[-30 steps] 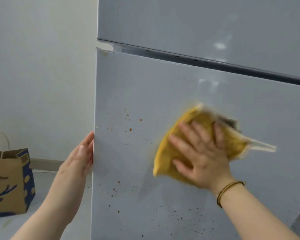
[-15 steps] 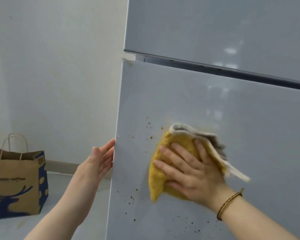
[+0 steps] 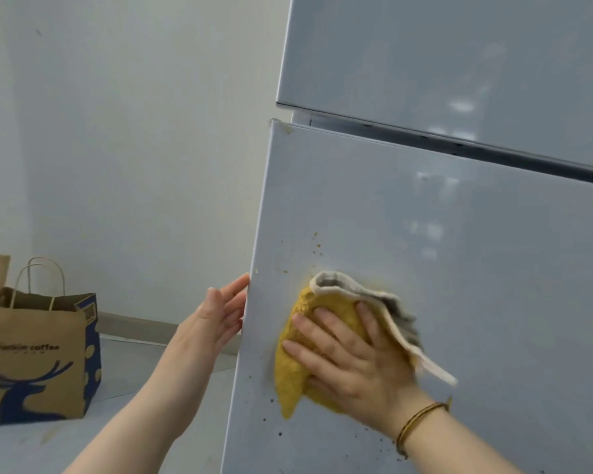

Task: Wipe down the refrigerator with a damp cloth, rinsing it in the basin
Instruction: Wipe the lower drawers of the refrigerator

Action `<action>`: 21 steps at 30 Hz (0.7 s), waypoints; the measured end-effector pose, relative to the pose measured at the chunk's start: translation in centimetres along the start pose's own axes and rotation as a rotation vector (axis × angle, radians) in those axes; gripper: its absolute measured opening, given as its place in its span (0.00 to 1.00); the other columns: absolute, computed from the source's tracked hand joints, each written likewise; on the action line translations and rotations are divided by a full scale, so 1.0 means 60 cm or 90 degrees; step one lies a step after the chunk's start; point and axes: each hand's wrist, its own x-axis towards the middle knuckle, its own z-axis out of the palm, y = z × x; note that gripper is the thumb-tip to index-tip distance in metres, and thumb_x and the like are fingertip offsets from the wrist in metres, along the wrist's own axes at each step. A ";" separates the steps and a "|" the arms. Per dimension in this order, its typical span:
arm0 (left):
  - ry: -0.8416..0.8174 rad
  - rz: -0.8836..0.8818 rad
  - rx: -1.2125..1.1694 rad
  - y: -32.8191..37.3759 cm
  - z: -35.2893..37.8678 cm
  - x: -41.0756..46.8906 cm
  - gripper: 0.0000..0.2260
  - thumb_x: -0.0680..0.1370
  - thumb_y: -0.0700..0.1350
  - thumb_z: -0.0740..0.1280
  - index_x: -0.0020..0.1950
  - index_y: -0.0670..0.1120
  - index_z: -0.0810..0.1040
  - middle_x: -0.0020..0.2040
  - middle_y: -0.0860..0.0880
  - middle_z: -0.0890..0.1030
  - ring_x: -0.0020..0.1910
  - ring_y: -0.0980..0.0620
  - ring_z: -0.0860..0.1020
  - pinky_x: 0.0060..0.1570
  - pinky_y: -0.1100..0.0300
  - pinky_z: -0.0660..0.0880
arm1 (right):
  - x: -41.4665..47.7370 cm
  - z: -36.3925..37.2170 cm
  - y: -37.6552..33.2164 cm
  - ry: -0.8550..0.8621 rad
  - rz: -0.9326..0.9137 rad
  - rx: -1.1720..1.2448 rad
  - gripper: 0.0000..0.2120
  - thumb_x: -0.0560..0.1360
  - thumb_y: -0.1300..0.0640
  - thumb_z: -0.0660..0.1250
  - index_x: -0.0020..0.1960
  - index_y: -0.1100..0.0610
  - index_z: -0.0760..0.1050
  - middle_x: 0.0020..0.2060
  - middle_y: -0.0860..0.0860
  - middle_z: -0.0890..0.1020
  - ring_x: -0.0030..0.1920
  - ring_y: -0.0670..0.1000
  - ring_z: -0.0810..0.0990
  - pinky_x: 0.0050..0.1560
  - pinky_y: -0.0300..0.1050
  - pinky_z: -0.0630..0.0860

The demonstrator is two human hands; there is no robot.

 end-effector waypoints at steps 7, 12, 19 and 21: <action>-0.007 -0.004 0.006 -0.001 -0.001 -0.002 0.21 0.67 0.67 0.53 0.50 0.61 0.78 0.50 0.62 0.82 0.53 0.64 0.78 0.54 0.65 0.69 | 0.136 -0.028 0.067 0.122 0.333 -0.036 0.19 0.79 0.46 0.48 0.67 0.50 0.63 0.68 0.53 0.61 0.70 0.57 0.57 0.70 0.58 0.42; -0.017 -0.002 0.008 0.000 0.001 -0.002 0.19 0.74 0.65 0.52 0.51 0.57 0.77 0.49 0.60 0.83 0.52 0.64 0.78 0.53 0.66 0.70 | 0.144 -0.004 -0.002 0.070 0.273 -0.025 0.20 0.79 0.46 0.50 0.68 0.49 0.61 0.68 0.52 0.61 0.71 0.54 0.52 0.71 0.59 0.41; -0.039 -0.001 0.041 0.002 -0.013 0.002 0.29 0.59 0.76 0.59 0.49 0.61 0.80 0.51 0.59 0.82 0.53 0.63 0.78 0.49 0.68 0.75 | 0.050 -0.006 0.038 -0.056 -0.194 0.067 0.18 0.80 0.50 0.49 0.66 0.53 0.65 0.68 0.51 0.64 0.73 0.54 0.54 0.73 0.57 0.40; -0.031 0.004 0.035 -0.003 -0.011 0.003 0.27 0.61 0.75 0.56 0.48 0.62 0.80 0.50 0.60 0.82 0.52 0.63 0.78 0.50 0.68 0.74 | 0.070 -0.021 0.080 -0.022 -0.149 0.063 0.18 0.79 0.48 0.47 0.65 0.53 0.66 0.69 0.52 0.66 0.70 0.56 0.60 0.71 0.58 0.40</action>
